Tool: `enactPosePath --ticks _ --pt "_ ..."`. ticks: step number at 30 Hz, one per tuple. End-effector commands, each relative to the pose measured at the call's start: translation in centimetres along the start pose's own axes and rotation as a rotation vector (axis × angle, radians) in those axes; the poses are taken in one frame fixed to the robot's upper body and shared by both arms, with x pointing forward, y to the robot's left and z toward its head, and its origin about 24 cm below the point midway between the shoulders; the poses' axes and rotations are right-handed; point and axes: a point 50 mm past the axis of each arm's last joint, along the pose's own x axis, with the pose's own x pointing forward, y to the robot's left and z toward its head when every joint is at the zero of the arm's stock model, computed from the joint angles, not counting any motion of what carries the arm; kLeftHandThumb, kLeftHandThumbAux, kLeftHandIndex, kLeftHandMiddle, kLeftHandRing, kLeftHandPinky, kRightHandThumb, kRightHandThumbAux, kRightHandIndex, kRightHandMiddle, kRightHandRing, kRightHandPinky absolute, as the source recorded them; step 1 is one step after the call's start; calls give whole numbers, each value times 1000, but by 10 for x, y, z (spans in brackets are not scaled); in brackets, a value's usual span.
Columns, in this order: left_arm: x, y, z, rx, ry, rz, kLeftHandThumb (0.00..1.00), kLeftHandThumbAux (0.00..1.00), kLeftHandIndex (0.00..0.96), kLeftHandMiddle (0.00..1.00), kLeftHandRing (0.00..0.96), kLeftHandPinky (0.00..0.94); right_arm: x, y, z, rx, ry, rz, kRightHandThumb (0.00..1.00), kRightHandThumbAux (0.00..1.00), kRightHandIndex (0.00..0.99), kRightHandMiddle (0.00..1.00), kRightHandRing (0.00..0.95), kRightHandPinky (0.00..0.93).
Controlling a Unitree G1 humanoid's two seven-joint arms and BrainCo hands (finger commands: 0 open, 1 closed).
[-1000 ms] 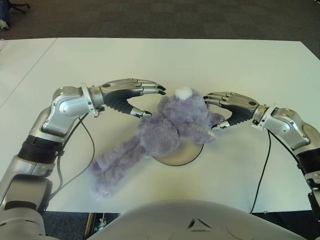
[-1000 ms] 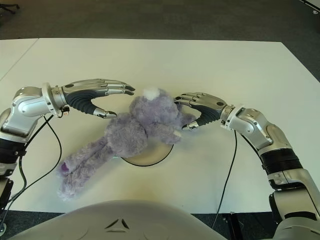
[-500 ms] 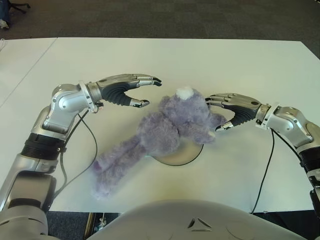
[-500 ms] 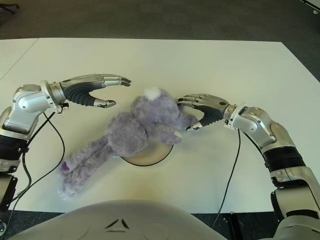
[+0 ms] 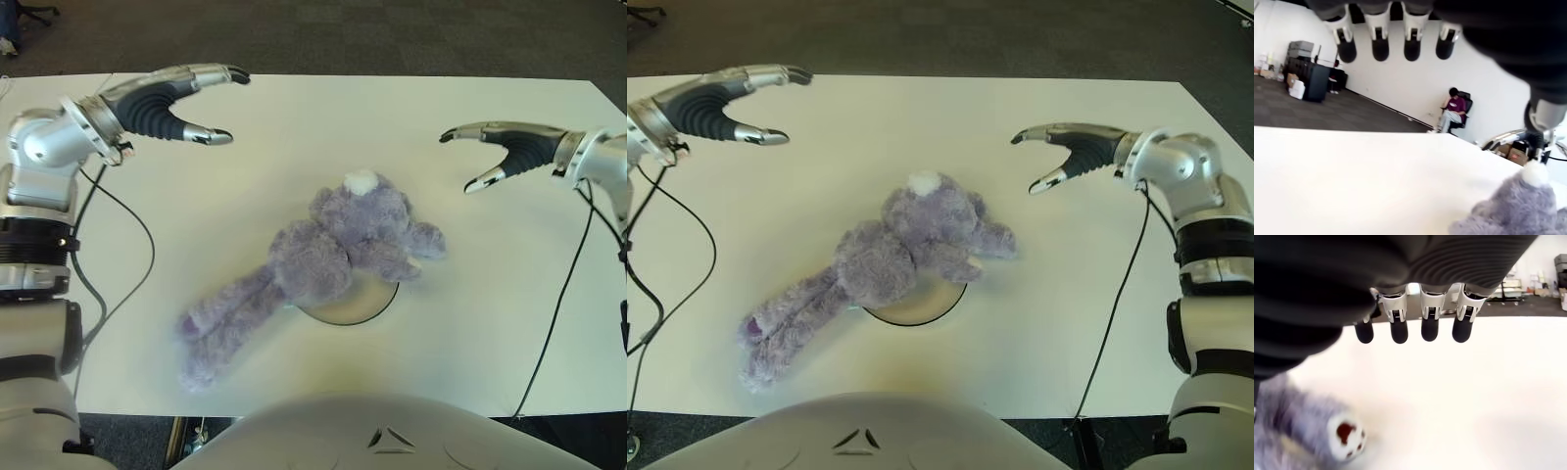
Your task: Put the doll into the plate.
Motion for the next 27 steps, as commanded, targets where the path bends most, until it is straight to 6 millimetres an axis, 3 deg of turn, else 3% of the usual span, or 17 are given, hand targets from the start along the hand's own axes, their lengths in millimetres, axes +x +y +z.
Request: enactPosePath --ticks 1,4,8,10,13,19,23,27 --pt "-14 9 -17 -16 67 31 242 390 0 0 0 0 -42 -58 -7 287 40 176 59 383 0 0 0 0" --pt "-14 10 -18 -14 65 31 242 390 0 0 0 0 -53 -70 -11 368 64 177 62 374 0 0 0 0" --pt "-56 22 -10 -147 78 143 237 440 0 0 0 0 -72 -89 -18 505 67 142 78 367 0 0 0 0" --pt "-65 29 -7 -124 103 193 211 438 0 0 0 0 -85 -99 -17 568 60 144 103 360 0 0 0 0" --pt "-50 52 -34 -164 256 247 162 449 0 0 0 0 -110 -98 -31 717 16 -29 167 361 0 0 0 0" --pt "-29 50 -51 -429 158 420 131 439 0 0 0 0 -98 -100 -39 831 -71 -261 197 416 0 0 0 0" --pt "-59 21 -89 -707 266 585 96 374 0 0 0 0 -71 -72 -60 1034 -166 -562 167 493 0 19 0 0" --pt "-42 8 -94 -894 209 677 101 348 0 0 0 0 -56 -46 -75 1210 -192 -784 134 584 10 51 6 24"
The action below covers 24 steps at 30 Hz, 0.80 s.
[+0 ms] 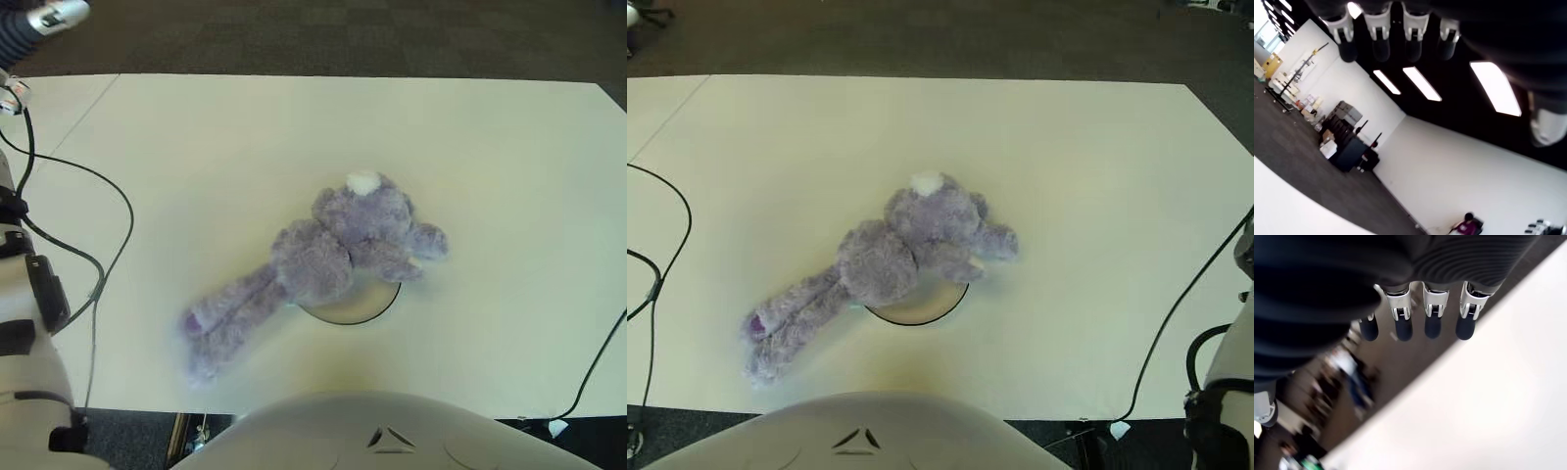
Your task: Put the doll into the plate.
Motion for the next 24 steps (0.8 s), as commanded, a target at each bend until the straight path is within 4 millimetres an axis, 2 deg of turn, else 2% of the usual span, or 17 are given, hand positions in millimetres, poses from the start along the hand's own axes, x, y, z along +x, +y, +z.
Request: enactPosePath --ticks 1,2,5,7,10,16,20,24 --pt "-2 -40 -57 -471 111 146 102 347 0 0 0 0 16 34 -90 416 -59 -349 129 593 11 53 7 25" --pt "-2 -44 -61 -519 118 166 114 352 0 0 0 0 17 37 -97 448 -59 -405 81 643 31 62 19 32" --pt "-1 -51 -67 -597 134 201 123 357 0 0 0 0 17 41 -106 487 -44 -502 34 682 47 68 28 39" --pt "-4 -64 -80 -748 177 275 120 389 0 0 0 0 26 48 -111 559 -78 -587 3 720 60 70 30 36" --pt "-5 -77 -90 -877 221 355 96 425 0 0 0 0 33 56 -115 649 -116 -667 0 742 65 70 31 34" --pt "2 -93 -93 -970 243 431 34 464 0 0 0 0 46 78 -129 779 -143 -734 0 763 64 69 33 30" --pt "10 -112 -94 -1049 260 471 3 462 0 0 0 0 46 84 -135 837 -153 -773 0 770 73 72 38 38" --pt "8 -129 -99 -1125 286 519 0 463 0 0 0 0 47 93 -143 871 -154 -802 0 769 85 81 46 46"
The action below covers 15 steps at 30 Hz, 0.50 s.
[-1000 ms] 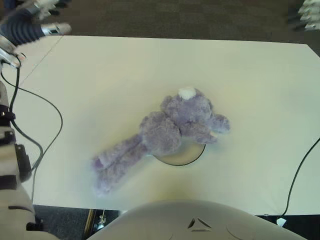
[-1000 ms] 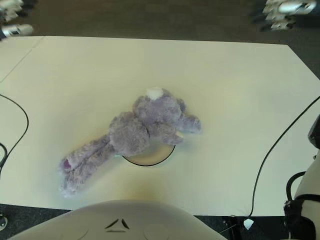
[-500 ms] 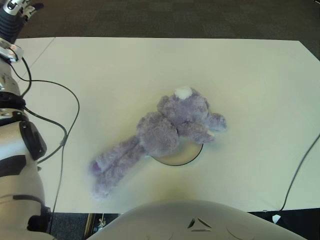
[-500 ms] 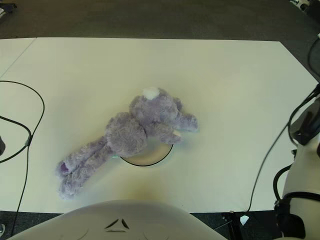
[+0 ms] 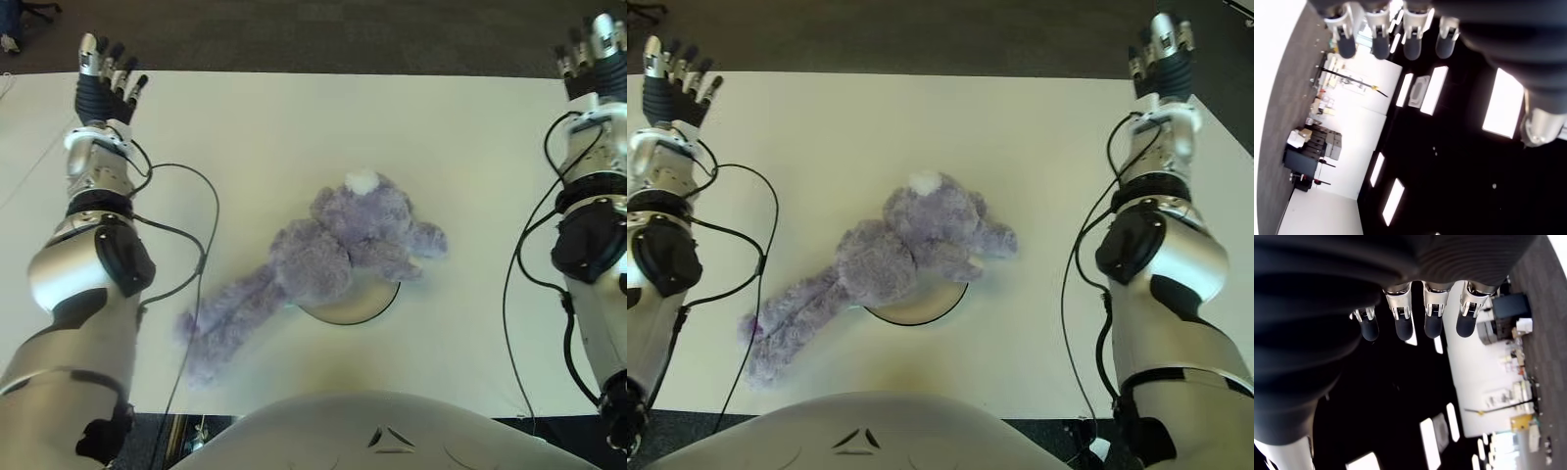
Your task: Put the doll into the plate.
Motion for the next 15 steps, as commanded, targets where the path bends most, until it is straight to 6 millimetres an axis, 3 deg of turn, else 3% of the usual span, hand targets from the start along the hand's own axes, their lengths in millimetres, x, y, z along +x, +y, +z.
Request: enactPosePath --ticks 1,15 --pt "-3 -6 -23 -120 26 65 0 464 0 0 0 0 -7 -9 -11 50 -20 -75 0 768 85 82 47 46" --pt "-28 -7 -78 -242 86 175 0 475 0 0 0 0 -32 -10 -63 40 27 -217 0 728 73 84 43 6"
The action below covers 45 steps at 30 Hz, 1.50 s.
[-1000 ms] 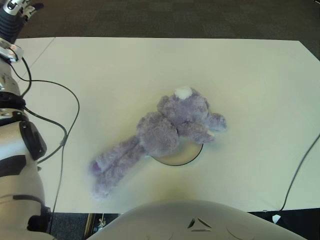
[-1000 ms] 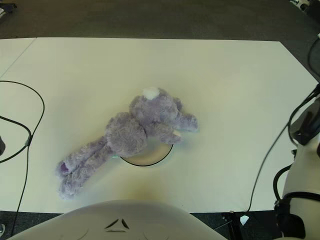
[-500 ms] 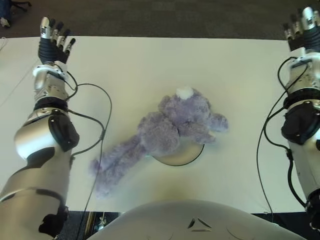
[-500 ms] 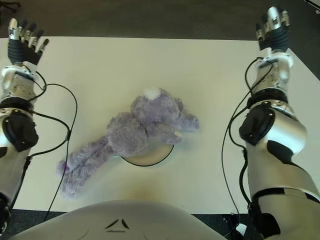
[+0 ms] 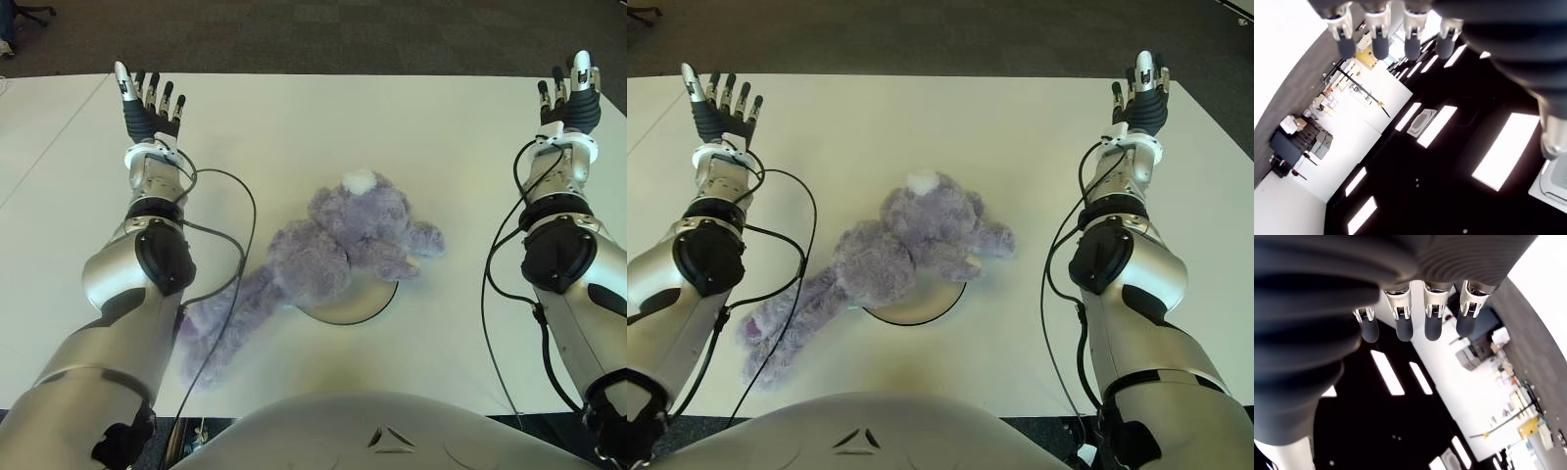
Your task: Put the doll into the plate.
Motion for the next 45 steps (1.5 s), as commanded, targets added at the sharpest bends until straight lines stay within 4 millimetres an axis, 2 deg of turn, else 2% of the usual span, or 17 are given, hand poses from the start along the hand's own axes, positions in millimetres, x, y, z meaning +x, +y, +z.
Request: enactPosePath --ticks 1,3,9,12,18,23,28,34,42,45 --pt "-17 19 -28 -10 55 69 0 472 0 0 0 0 -18 -3 -34 -11 59 -53 0 728 68 78 37 2" --pt "-20 20 -31 -9 60 71 0 470 0 0 0 0 -21 -2 -39 -21 62 -58 0 727 64 74 33 0" --pt "-37 22 -59 31 81 58 0 443 0 0 0 0 -57 5 -86 -78 106 -62 0 746 37 45 12 0" --pt "-49 24 -73 49 88 29 0 429 0 0 0 0 -67 9 -99 -81 133 -71 0 749 27 35 6 0" --pt "-63 26 -86 60 79 -18 0 425 0 0 0 0 -64 19 -99 -59 137 -70 0 747 24 29 4 7" --pt "-70 27 -92 134 101 -55 0 419 0 0 0 0 -64 36 -100 -58 105 -15 0 743 31 31 10 22" --pt "-75 27 -100 180 134 -65 0 411 0 0 0 0 -76 33 -110 -91 109 8 0 728 47 42 21 24" --pt "-91 30 -118 292 236 -101 0 402 0 0 0 0 -116 18 -143 -153 219 46 0 720 69 60 42 62" --pt "-105 33 -130 451 295 -156 0 393 0 0 0 0 -134 16 -159 -232 319 107 0 720 84 71 55 63" --pt "-114 34 -136 559 299 -158 0 402 0 0 0 0 -144 12 -168 -316 385 119 0 713 87 75 62 75"
